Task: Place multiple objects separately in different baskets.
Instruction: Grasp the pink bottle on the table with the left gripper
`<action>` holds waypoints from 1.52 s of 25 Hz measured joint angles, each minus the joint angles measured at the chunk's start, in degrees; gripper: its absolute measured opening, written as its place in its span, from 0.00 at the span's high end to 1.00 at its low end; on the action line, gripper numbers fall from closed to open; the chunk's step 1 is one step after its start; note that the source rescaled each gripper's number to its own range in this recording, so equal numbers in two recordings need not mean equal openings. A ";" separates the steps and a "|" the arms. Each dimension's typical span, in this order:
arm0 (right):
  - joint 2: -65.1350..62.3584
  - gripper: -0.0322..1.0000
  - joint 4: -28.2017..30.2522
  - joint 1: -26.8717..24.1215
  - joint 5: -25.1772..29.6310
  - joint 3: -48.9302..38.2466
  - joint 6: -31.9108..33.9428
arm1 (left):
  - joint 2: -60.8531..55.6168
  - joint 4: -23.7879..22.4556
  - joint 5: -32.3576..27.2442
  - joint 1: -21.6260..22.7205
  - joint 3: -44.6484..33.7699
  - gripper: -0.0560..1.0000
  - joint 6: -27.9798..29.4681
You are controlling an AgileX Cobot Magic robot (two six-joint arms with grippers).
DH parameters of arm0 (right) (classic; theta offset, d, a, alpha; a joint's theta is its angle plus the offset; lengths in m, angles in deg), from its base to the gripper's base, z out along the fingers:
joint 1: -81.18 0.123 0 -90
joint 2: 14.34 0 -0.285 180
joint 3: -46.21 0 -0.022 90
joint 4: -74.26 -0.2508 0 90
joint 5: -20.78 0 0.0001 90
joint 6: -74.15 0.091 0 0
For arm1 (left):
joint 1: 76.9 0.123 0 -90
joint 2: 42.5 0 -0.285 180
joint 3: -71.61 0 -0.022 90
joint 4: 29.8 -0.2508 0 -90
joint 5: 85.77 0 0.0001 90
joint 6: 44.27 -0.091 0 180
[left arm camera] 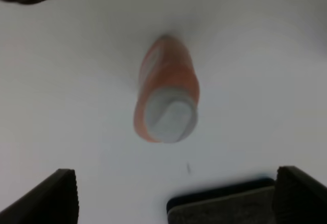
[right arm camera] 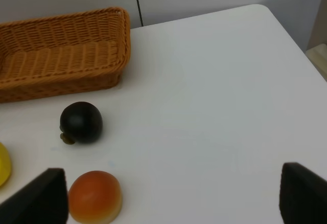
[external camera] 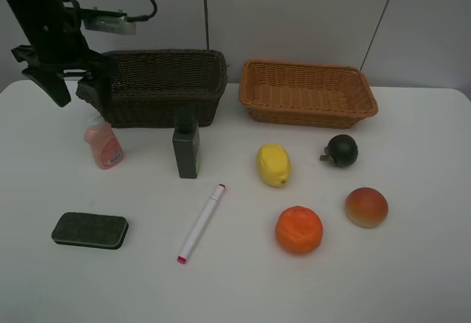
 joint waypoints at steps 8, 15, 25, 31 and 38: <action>0.00 0.05 0.00 0.00 0.00 0.00 0.00 | 2.37 -1.83 0.49 -1.20 0.00 0.00 -0.17; 0.00 0.05 0.00 0.00 0.00 0.00 0.00 | 6.18 -2.25 3.37 -1.20 0.00 0.00 0.04; 0.00 0.05 0.00 0.00 0.00 0.00 0.00 | 11.79 -2.37 8.18 -1.20 0.02 0.00 0.16; 0.00 0.05 0.00 0.00 0.00 0.00 0.00 | 12.69 -2.37 8.91 -1.20 0.02 0.23 1.38; 0.00 0.05 0.00 0.00 0.00 0.00 0.00 | 12.69 -2.37 7.28 -1.32 0.02 0.67 1.79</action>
